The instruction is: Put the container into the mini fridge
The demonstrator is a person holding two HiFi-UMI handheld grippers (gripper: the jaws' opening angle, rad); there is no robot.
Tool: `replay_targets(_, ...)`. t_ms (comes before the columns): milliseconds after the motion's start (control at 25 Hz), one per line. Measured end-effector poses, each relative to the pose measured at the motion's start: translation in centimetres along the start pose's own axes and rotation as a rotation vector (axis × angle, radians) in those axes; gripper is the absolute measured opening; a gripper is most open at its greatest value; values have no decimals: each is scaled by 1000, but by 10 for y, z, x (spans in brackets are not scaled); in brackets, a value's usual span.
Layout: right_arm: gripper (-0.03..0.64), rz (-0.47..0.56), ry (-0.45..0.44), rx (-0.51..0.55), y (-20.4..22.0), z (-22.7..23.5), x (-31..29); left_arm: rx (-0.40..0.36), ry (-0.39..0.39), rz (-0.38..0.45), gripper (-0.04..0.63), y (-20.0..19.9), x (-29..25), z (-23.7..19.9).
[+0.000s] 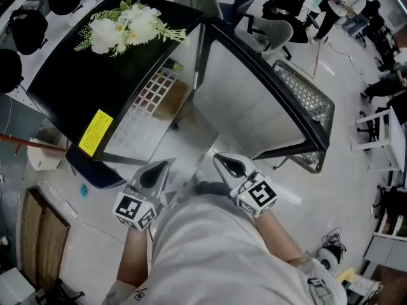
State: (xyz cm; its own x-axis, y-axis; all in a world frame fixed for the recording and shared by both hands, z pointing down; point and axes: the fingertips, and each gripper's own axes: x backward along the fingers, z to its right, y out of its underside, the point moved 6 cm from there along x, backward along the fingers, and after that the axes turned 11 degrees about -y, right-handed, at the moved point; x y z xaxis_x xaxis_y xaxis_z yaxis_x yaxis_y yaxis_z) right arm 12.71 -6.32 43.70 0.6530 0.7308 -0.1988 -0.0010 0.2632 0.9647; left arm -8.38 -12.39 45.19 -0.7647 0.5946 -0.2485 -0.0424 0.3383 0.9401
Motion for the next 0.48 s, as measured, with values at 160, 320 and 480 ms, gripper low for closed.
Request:
replay_targets(160,3,17,4,10,2,-2,1,-6,-7,10,9,-4,0,3)
replay_targets(320,3,11,2,15,4,-3,0,-4,-13,21,9,-7,2,6)
replay_targets(480,3,7,5,0,5,-2,-2,-24,0,25,8,-7,3,9)
